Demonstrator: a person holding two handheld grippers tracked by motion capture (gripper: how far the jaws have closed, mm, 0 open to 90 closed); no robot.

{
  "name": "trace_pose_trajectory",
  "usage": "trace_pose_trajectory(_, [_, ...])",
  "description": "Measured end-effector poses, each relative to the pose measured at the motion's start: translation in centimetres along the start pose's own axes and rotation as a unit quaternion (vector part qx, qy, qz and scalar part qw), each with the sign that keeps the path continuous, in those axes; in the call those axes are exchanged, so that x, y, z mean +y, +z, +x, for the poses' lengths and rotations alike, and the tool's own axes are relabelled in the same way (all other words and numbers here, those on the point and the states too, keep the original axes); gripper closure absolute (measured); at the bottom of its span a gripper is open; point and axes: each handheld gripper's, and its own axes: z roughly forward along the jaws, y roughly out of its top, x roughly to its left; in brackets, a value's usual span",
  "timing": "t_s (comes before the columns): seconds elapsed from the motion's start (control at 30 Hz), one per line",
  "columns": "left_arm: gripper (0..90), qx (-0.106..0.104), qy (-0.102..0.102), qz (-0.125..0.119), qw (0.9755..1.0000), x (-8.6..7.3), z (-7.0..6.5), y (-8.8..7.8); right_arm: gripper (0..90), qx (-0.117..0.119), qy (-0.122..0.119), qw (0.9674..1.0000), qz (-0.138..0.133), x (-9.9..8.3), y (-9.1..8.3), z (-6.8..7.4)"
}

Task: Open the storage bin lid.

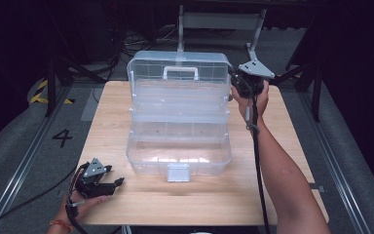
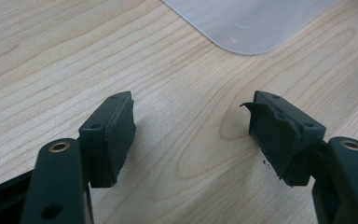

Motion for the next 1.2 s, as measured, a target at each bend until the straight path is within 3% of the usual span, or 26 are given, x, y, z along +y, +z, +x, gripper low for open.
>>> trace_pose_trajectory(0.43, [28.1, 0.007, -0.007, -0.003, 0.9999, 0.0, 0.0, 0.1, 85.2, 0.013, 0.021, 0.9996, 0.015, 0.0, 1.7, -0.8])
trace_pose_trajectory(0.8, [27.5, 0.007, -0.009, -0.002, 0.9999, 0.0, 0.0, 0.1, 84.8, 0.014, 0.012, 0.9994, 0.029, -0.2, 3.3, -1.3])
trace_pose_trajectory(1.03, [27.5, 0.009, -0.007, -0.003, 0.9999, 0.0, 0.0, 0.1, 84.7, 0.013, 0.021, 0.9988, 0.044, -0.4, 4.5, -1.6])
trace_pose_trajectory(1.1, [27.5, 0.009, -0.007, -0.003, 0.9999, 0.0, 0.0, 0.1, 84.8, 0.019, 0.036, 0.9981, 0.047, -0.5, 4.9, -1.8])
trace_pose_trajectory(1.2, [27.5, 0.006, -0.009, -0.001, 0.9999, 0.0, 0.0, 0.1, 84.8, 0.016, 0.031, 0.998, 0.053, -0.6, 5.3, -1.8])
